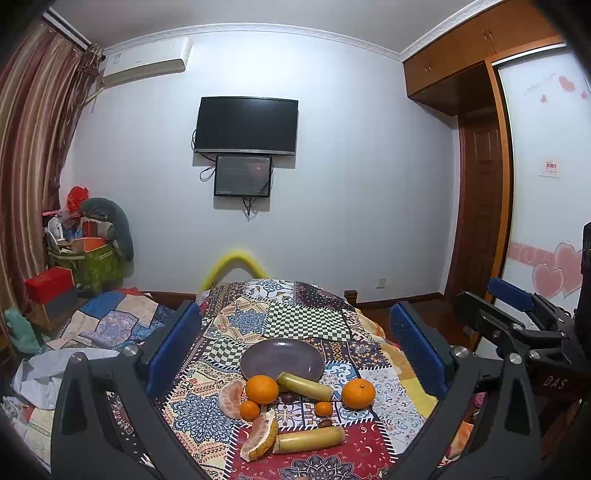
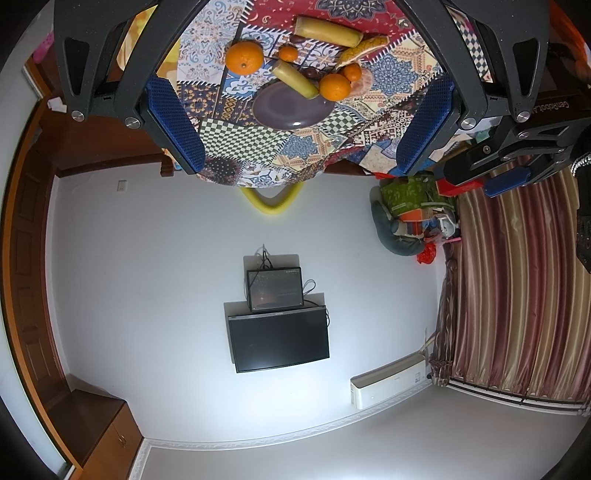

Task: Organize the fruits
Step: 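Lower the left tool onto the pomelo segment while the right tool approaches the yellow tube, then grasp the pomelo segment with the left tool while the right tool grasps the yellow tube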

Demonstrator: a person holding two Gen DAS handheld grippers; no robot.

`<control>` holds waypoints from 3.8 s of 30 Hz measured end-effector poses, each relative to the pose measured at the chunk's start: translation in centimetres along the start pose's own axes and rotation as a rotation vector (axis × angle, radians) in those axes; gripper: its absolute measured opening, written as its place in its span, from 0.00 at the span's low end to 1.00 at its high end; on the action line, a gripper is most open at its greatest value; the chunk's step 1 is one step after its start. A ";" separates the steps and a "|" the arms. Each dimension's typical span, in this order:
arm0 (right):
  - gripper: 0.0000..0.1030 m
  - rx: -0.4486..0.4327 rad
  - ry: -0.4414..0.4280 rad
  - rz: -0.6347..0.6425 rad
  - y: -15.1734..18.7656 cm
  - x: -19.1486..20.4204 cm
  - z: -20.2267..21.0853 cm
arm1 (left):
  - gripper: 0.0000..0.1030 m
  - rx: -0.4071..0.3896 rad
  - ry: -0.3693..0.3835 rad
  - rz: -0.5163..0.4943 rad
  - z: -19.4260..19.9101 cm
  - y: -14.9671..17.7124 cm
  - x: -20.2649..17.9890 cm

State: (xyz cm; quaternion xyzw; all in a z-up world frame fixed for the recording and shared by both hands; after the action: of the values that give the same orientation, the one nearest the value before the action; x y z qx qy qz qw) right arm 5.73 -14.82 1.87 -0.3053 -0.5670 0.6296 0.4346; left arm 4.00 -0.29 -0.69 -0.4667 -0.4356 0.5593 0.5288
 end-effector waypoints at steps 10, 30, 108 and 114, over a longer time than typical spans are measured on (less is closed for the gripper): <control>1.00 0.007 -0.002 0.001 -0.4 0.3 -0.2 | 1.00 0.016 0.016 0.010 -0.4 -0.2 0.2; 1.00 0.289 0.004 0.008 6.5 -2.1 -6.0 | 0.93 0.257 -0.029 0.028 -6.2 5.9 4.8; 0.55 0.852 -0.321 0.183 22.1 2.2 -16.1 | 0.38 0.836 0.000 0.053 -10.7 24.4 8.2; 0.44 0.835 -0.309 0.109 21.8 1.6 -14.6 | 0.43 0.837 -0.005 0.036 -11.5 24.4 7.8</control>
State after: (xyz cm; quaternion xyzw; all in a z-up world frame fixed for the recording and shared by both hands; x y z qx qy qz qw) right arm 13.44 -6.42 -21.81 -0.0354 -0.3059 0.8647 0.3968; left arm 10.70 5.91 -27.22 -0.2176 -0.1636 0.6985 0.6618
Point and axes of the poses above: each gripper's, at about its wrist camera, not at the fingertips, and z roughly against the way its jaws point, x to its left, y to its underside, the point moved 4 cm from there along -z, roughly the way its jaws point
